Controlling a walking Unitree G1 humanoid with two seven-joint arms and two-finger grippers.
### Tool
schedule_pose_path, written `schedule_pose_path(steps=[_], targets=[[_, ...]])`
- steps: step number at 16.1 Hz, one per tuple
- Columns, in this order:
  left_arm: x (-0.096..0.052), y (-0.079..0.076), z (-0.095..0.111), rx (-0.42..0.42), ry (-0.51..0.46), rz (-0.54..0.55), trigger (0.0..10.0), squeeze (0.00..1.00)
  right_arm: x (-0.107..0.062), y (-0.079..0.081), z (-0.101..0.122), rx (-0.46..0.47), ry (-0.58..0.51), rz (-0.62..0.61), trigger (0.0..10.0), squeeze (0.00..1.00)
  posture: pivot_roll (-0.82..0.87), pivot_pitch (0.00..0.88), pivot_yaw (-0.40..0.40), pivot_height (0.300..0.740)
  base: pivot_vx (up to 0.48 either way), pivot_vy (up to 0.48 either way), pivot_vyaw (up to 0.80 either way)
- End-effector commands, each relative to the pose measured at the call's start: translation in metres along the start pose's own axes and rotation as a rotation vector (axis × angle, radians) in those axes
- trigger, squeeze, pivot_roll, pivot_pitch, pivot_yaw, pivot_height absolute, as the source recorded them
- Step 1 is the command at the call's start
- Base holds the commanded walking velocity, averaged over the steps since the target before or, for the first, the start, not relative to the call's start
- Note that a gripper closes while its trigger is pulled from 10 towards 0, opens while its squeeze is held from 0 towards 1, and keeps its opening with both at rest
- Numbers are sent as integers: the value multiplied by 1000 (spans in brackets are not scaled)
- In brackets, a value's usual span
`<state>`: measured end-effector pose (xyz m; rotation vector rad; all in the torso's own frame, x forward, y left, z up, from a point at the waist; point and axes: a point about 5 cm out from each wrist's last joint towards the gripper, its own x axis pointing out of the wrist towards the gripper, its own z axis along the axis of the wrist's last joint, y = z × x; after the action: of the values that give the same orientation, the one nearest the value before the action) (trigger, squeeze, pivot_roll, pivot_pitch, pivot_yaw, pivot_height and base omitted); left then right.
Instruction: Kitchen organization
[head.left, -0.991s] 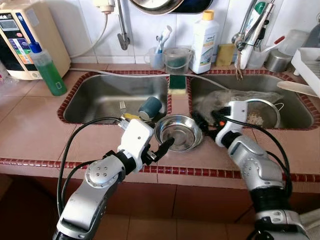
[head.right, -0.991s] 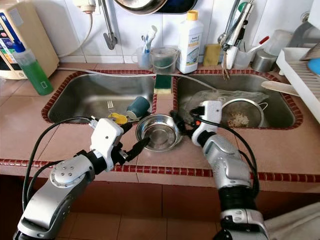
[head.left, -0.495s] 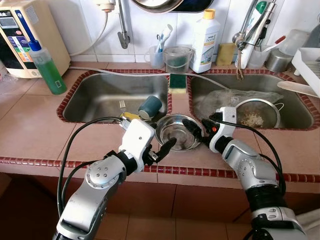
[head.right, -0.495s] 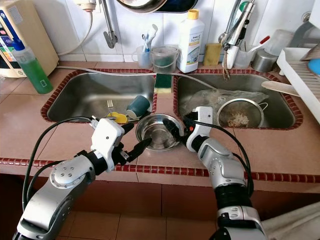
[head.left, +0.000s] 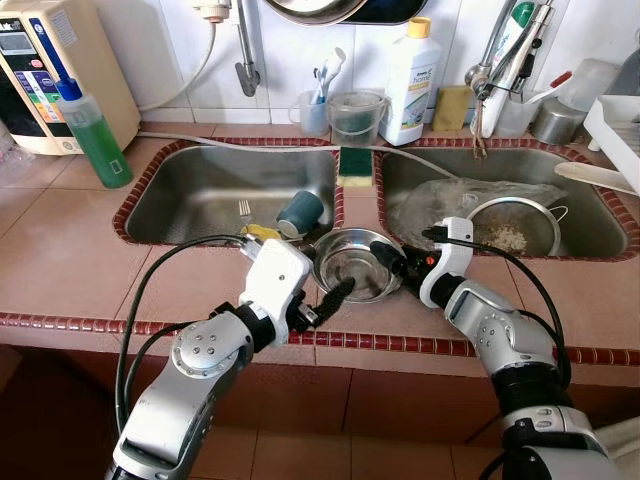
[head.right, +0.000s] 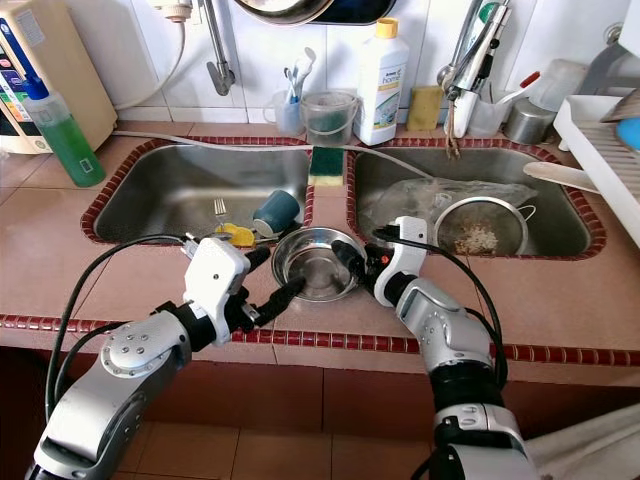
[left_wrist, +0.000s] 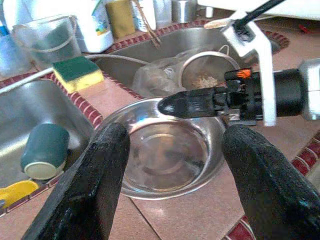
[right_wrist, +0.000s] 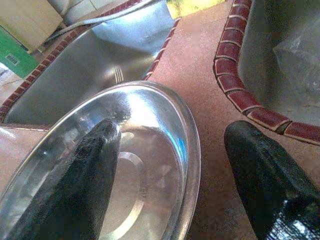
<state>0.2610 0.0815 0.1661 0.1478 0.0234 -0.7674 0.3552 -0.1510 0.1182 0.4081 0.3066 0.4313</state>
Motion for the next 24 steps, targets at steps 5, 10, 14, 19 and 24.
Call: schedule_pose_path(steps=[5,10,14,19,24], targets=[[-4,-6,1,11,4,-33,10000,0,-2,-4,4,63,-4,9,0,0,-128,56,28,740,0,0,0],[-3,-5,1,14,6,-31,10000,0,-1,1,2,72,28,57,0,0,-127,49,29,740,0,0,0],[-3,-5,1,14,5,-32,10000,0,-2,1,5,100,37,87,0,0,-126,49,28,740,0,0,0],[-3,-5,2,10,4,-26,10000,0,-4,-1,15,156,-15,75,0,0,-125,54,29,740,0,0,0],[-3,-4,3,10,3,-19,10000,0,-7,-5,21,156,-53,55,0,0,-125,68,32,740,0,0,0]])
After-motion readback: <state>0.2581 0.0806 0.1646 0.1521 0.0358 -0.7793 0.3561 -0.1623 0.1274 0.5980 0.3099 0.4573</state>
